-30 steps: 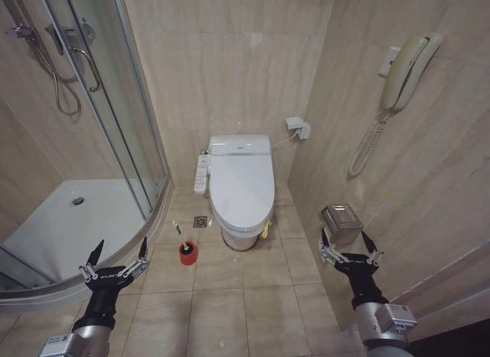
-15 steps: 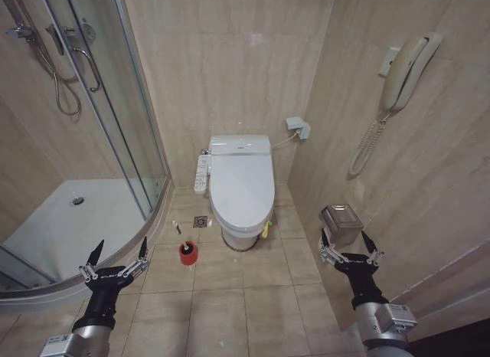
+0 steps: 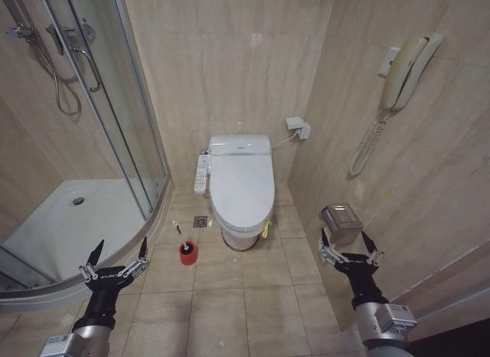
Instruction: Open the toilet lid, clean the toilet bowl with a toilet brush, close the toilet lid, and flush.
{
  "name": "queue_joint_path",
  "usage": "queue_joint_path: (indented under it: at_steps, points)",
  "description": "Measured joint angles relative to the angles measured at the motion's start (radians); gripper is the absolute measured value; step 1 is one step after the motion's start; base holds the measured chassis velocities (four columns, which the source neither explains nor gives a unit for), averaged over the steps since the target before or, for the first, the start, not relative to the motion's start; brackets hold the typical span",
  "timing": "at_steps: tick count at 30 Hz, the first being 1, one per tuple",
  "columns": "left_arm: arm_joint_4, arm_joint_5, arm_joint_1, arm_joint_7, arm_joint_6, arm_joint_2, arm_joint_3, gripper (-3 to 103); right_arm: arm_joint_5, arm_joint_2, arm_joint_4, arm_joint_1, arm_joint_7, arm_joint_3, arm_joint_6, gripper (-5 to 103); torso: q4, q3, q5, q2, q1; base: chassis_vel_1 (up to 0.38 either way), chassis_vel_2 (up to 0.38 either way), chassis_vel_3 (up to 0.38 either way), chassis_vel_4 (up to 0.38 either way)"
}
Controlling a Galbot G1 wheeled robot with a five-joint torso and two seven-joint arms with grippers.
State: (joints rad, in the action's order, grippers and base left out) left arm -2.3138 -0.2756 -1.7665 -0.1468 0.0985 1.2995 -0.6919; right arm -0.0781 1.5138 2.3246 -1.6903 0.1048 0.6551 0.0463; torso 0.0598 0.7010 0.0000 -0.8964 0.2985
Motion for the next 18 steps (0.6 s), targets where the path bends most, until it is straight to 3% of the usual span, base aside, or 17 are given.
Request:
queue_joint_path:
  at_steps: [18]
  points:
    - [0.000,0.000,0.000,0.000,0.000,0.000,0.000,100,0.000,0.000,0.000,0.000,0.000,0.000,0.000,100,0.0000,0.000,0.0000,0.000,0.000,0.000,0.000,0.000,0.000]
